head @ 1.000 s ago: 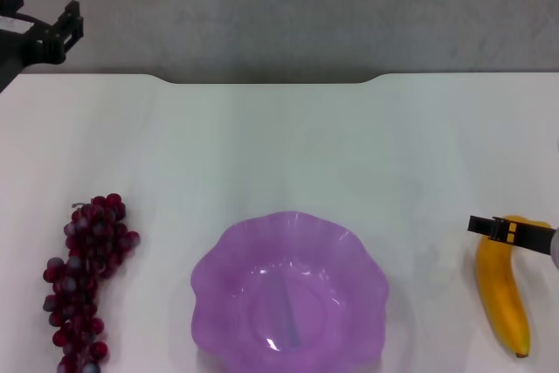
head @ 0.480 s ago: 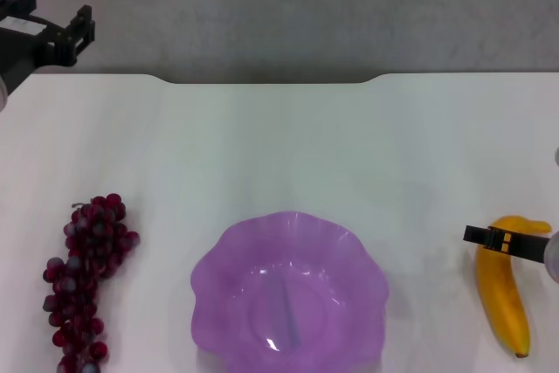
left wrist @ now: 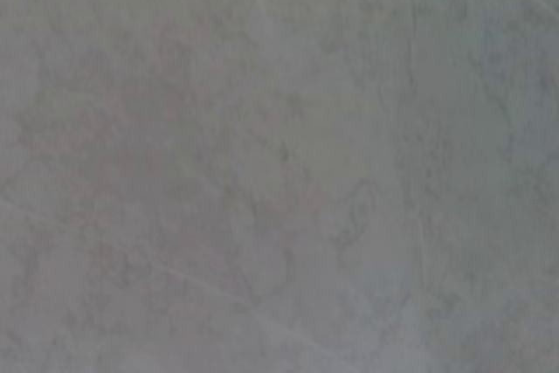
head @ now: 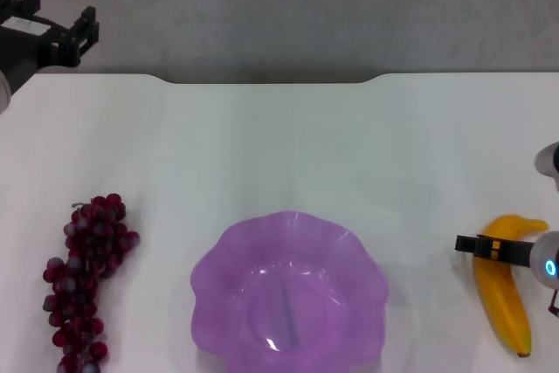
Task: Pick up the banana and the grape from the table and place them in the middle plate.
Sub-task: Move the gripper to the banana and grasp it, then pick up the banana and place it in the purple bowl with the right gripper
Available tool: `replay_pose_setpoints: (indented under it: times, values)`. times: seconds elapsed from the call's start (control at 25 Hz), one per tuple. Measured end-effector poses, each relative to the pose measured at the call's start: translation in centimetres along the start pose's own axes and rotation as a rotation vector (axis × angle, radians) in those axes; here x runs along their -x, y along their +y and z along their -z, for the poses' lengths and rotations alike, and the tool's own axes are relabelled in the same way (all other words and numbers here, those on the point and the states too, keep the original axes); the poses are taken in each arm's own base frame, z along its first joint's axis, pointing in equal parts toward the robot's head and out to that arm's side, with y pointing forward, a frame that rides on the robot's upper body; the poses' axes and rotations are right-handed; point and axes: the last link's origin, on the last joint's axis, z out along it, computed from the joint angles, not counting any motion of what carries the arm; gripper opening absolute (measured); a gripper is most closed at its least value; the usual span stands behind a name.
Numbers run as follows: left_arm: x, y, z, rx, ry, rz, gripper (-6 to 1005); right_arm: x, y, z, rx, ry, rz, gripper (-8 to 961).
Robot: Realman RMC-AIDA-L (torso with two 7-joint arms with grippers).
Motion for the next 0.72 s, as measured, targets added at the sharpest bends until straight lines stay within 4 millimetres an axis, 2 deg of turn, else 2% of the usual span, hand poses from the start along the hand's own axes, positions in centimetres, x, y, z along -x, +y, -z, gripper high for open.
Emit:
replay_pose_setpoints:
  times: [0.16,0.36,0.56,0.72]
  values:
    - [0.0,0.0,0.0,-0.001,0.0,0.0,684,0.1,0.2,-0.3,0.012,0.005,0.011,848]
    - [0.1,0.0,0.0,0.0,-0.007,-0.001,684,0.1,0.6,-0.1,0.027,-0.002,0.025,745]
    - [0.2,-0.1,0.0,-0.001,-0.01,-0.002,683,0.1,1.3,0.3,0.048,-0.018,0.054,530]
    - [0.2,-0.1,0.1,-0.001,-0.013,-0.01,683,0.2,1.4,0.6,0.058,-0.029,0.083,525]
